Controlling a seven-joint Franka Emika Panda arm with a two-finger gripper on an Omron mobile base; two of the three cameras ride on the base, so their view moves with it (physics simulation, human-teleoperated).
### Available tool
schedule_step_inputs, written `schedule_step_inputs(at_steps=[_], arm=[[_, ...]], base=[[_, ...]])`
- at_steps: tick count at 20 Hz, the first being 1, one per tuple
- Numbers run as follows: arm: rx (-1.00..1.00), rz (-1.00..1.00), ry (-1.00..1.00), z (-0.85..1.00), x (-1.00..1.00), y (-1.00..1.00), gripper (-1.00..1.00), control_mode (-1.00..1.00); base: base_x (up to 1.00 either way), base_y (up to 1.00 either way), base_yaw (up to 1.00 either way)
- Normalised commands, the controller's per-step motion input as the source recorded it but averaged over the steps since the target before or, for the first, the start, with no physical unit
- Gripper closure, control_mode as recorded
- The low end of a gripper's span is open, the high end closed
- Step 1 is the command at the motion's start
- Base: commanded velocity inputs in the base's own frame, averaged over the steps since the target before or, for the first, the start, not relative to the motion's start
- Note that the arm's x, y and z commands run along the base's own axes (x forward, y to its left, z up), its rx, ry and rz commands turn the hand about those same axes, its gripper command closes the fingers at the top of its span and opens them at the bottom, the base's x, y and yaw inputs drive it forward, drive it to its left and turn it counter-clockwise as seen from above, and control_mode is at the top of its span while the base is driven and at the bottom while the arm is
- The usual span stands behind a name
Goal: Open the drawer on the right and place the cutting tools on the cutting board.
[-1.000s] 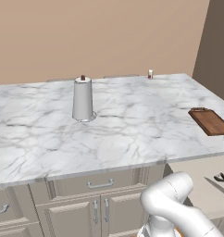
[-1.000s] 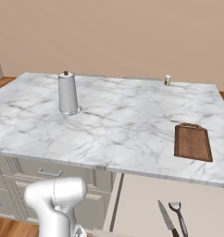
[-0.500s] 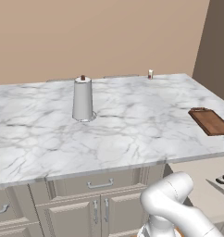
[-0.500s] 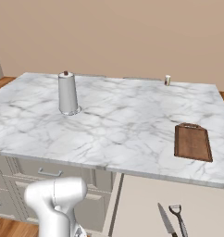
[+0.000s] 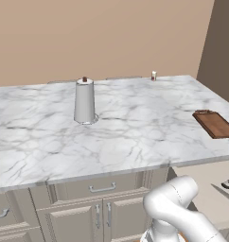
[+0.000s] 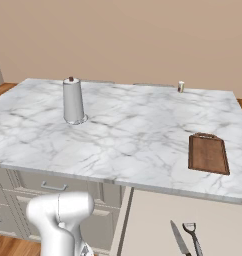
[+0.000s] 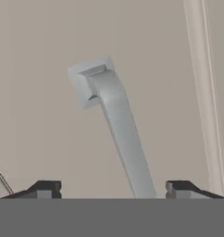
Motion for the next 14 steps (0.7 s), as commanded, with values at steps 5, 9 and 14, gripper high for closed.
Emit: schedule_step_inputs(at_steps=[5, 9, 14], arm=[[0.04, -0.05, -0.10, 0.37, -0.27, -0.05, -1.00, -1.00], [0.02, -0.08, -0.04, 0.54, -0.12, -0.01, -1.00, -1.00], [0.03, -0.15, -0.01, 0.48, -0.16, -0.04, -1.00, -1.00]], base=[[0.00, 0.00, 0.00], [0.00, 0.00, 0.00], [0.00, 0.00, 0.00]])
